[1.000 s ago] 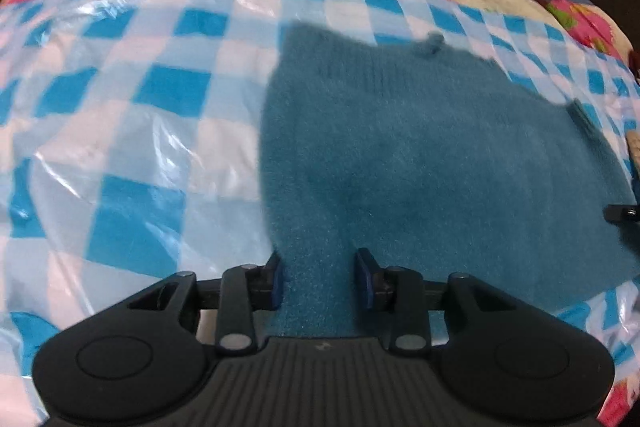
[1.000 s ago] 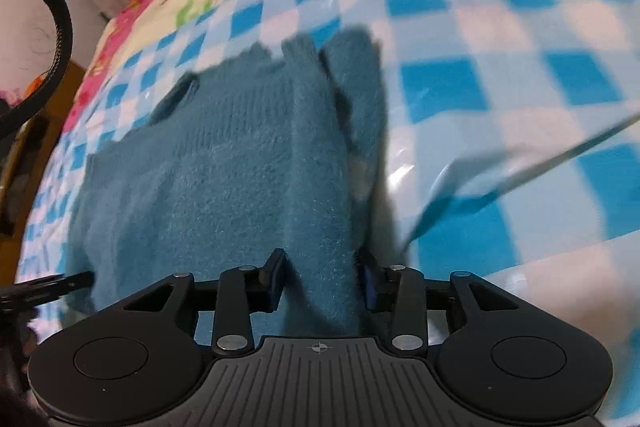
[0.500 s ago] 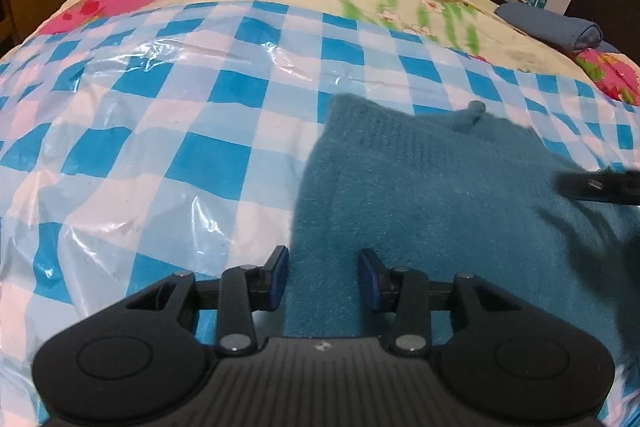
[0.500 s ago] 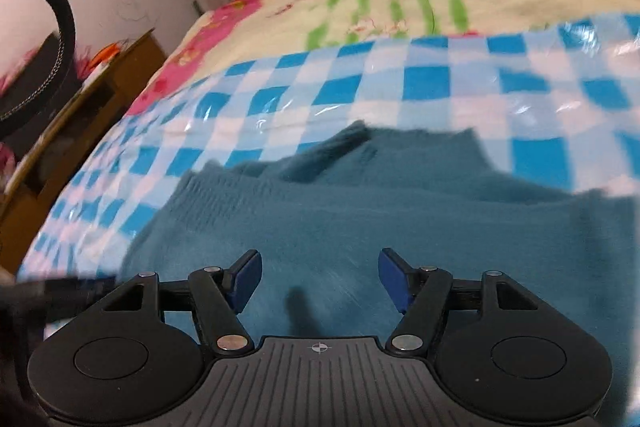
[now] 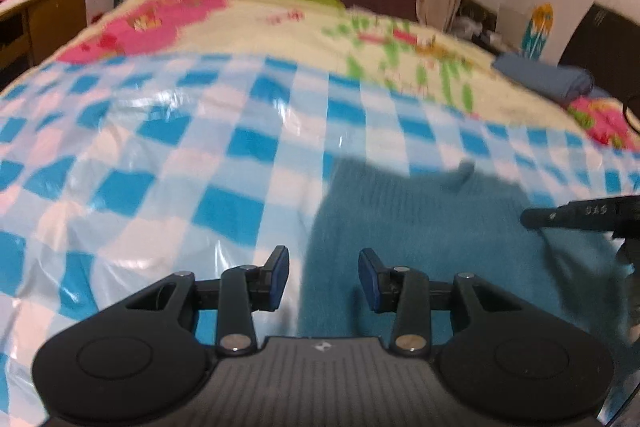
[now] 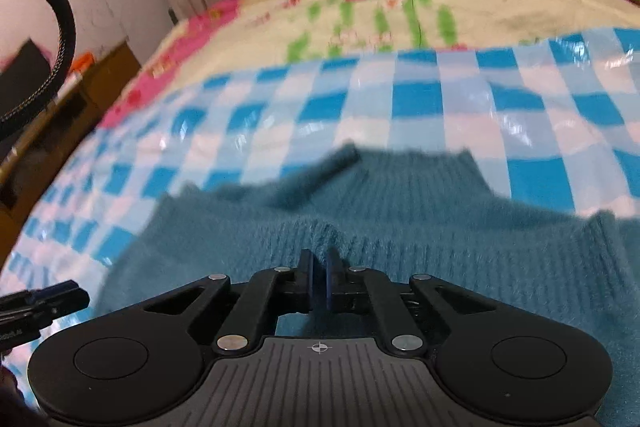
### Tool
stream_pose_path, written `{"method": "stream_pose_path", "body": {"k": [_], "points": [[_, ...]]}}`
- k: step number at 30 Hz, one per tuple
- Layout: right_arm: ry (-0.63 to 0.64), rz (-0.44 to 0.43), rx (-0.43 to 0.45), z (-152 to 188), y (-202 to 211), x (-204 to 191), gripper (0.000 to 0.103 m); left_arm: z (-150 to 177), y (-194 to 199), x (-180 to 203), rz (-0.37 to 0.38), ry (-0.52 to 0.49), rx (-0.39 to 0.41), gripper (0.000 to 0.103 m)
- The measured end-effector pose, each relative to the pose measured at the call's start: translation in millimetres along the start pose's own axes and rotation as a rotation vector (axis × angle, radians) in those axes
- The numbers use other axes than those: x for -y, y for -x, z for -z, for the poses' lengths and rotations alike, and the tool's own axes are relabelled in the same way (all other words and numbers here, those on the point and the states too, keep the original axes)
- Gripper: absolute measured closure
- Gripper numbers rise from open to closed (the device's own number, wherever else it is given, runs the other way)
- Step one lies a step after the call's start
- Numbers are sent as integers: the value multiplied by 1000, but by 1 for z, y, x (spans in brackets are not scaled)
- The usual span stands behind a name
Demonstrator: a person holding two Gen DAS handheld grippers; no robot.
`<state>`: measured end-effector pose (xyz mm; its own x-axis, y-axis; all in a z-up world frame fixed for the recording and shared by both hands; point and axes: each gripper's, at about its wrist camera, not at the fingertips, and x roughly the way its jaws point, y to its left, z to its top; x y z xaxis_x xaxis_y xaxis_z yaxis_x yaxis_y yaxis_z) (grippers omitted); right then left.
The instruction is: Fold small clothes
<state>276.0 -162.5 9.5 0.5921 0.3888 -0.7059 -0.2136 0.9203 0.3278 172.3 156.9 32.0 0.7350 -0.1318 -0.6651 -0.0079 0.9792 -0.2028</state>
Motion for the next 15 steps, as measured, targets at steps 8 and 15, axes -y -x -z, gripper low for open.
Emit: {"method": "stream_pose_path", "body": {"k": [8,15], "points": [[-65,106,18,8,-42,15,102,11,-22,59,22,-209,11,59],[-149,37,39,7,-31,30,100,25,-46,52,-45,-241,-54,56]]}}
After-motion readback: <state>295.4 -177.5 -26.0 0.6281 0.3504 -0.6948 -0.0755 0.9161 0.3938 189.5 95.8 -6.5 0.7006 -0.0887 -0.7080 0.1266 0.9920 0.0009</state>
